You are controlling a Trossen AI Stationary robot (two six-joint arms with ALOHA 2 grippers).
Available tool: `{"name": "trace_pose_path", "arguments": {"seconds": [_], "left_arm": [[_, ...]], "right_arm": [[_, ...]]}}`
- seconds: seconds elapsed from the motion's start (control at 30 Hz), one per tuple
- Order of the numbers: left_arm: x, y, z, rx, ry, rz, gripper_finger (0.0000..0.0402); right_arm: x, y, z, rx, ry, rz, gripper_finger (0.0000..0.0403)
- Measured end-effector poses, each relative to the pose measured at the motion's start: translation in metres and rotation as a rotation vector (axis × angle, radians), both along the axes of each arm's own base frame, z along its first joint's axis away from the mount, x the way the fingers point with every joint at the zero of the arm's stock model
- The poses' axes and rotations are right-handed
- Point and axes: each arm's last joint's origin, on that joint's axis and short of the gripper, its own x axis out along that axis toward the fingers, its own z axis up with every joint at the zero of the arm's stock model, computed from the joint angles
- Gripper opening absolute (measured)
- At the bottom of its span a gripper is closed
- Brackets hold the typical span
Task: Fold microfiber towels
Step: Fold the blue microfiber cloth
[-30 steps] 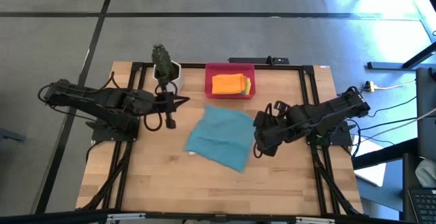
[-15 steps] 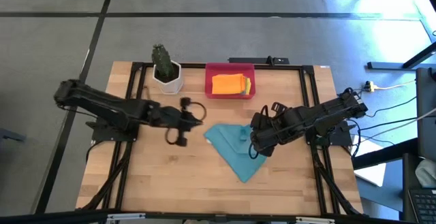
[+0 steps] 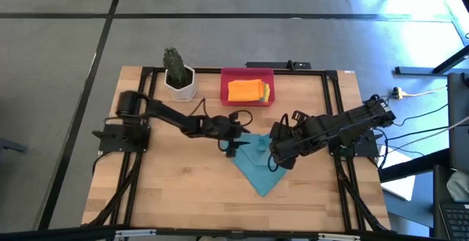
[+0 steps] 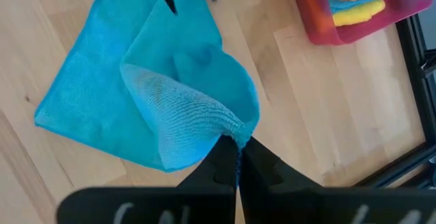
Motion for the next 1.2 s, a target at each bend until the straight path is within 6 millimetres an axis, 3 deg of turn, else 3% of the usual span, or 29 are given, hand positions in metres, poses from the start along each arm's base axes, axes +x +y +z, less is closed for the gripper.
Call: {"name": "trace_pose_path", "arguments": {"seconds": [0.17, 0.43, 0.7, 0.83, 1.03, 1.2], "left_arm": [[0.027, 0.004, -0.024, -0.055, -0.010, -0.006, 0.0221], [0.071, 0.008, -0.035, -0.039, -0.015, 0.054, 0.0222], [0.075, 0.021, -0.039, 0.000, 0.080, 0.126, 0.0213], [0.074, 0.018, -0.040, 0.011, 0.092, 0.095, 0.0163], [0.075, 0.010, -0.038, 0.057, 0.095, 0.028, 0.0028], [0.071, 0.008, -0.022, 0.087, 0.109, 0.014, 0.0003]], "right_arm": [[0.000, 0.000, 0.000, 0.000, -0.001, -0.001, 0.0002], [0.000, 0.002, 0.000, 0.007, -0.007, -0.001, 0.0002], [-0.001, 0.004, 0.000, 0.014, -0.010, -0.008, 0.0002], [-0.001, 0.004, 0.000, 0.014, -0.010, -0.009, 0.0002], [-0.001, 0.004, 0.000, 0.014, -0.009, -0.009, 0.0003], [-0.001, 0.004, 0.000, 0.021, -0.004, -0.008, 0.0003]]}}
